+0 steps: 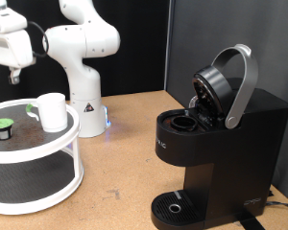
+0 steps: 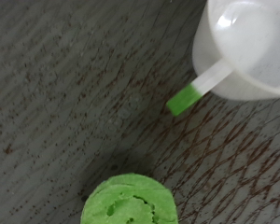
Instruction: Make a cup of coffee with the keurig machine
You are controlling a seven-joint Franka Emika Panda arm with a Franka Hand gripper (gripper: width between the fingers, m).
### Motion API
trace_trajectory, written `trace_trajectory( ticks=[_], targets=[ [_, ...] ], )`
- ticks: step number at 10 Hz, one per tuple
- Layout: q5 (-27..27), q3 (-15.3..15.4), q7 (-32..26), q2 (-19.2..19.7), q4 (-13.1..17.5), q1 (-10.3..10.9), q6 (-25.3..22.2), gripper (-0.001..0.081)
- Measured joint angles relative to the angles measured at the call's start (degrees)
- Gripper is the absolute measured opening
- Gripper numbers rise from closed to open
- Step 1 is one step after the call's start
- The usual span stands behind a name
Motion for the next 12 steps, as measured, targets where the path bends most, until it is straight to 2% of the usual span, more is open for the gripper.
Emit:
trace_trajectory(
  ticks=[2,5,8,12],
  targets=[
    [-2.5,-1.2,0.9,1.4,-3.3,-0.2,5.6,0.0805],
    [-4.7,-3.4,2.5,5.8,-6.6,-0.2,14.5,0.0805],
    [-4.8,-5.3,2.6,10.0,-8.1,-0.2,21.1,0.0805],
    [-4.6,-6.3,2.6,14.3,-8.4,-0.2,26.0,0.0805]
  ],
)
